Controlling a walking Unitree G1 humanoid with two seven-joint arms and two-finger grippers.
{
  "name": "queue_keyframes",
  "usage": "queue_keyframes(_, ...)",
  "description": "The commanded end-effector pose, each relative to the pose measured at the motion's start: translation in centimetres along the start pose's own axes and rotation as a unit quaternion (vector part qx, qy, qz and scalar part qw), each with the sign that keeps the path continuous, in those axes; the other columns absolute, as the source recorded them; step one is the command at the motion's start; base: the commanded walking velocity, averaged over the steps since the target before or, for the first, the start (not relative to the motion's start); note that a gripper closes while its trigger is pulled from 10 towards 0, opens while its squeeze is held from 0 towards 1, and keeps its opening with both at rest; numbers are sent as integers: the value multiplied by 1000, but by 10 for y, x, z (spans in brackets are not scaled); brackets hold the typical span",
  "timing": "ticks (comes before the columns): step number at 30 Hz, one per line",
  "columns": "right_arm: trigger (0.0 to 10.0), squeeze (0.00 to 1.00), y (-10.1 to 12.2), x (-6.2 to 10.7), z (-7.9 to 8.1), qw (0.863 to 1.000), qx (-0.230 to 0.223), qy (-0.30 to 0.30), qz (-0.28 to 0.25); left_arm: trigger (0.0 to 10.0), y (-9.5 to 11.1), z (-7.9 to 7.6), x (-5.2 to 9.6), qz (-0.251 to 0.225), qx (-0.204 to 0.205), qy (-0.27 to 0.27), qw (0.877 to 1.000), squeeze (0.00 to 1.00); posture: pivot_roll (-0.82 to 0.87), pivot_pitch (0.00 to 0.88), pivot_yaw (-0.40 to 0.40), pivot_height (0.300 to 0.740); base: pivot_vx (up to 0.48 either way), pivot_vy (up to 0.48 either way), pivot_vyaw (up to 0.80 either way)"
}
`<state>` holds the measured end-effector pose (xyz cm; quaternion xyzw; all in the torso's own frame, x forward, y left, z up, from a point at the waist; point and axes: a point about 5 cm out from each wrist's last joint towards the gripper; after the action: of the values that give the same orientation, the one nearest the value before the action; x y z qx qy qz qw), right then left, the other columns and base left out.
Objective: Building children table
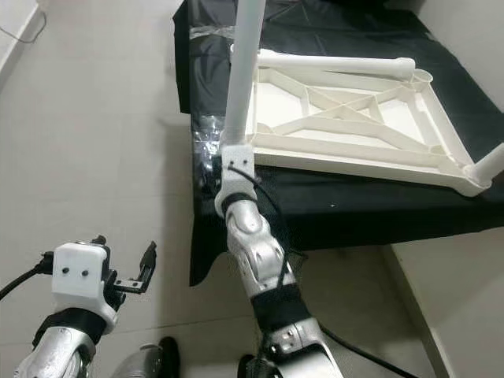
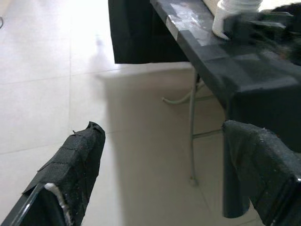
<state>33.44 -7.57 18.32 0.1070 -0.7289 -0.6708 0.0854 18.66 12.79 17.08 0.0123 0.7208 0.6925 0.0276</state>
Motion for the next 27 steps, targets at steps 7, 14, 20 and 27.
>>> queue_keyframes(7, 10000, 0, -20, 18, -38, 999, 34, -31, 4, 10000, -6, 6, 0, 9, -8, 35, 999, 0, 81, 185, -69, 740, 0, 0, -200)
queue_keyframes(14, 10000, 0, -17, 8, -64, 995, 36, -94, -3, 10000, 13, 62, 0, -35, -60, 194, 978, 0, 88, 161, -69, 740, 0, 0, -557)
queue_keyframes(20, 10000, 0, -5, -7, -70, 993, 35, -112, -24, 10000, 40, 123, 17, -73, -135, 344, 926, 0, 100, 151, -76, 740, 0, 0, 0)
queue_keyframes(27, 10000, 0, 14, -25, -90, 985, 24, -163, -49, 10000, 59, 153, 27, -97, -180, 402, 893, 0, 106, 141, -76, 740, 0, 0, 0)
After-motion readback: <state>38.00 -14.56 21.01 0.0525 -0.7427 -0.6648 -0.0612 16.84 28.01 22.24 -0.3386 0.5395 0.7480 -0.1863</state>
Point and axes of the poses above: a point about 5 cm out from each wrist's last joint towards the gripper, its own x axis pointing back from the gripper into the wrist, its own y axis along the axis of the wrist's last joint, z = x × y, and after that the axes turned 4 degrees about x, right-handed
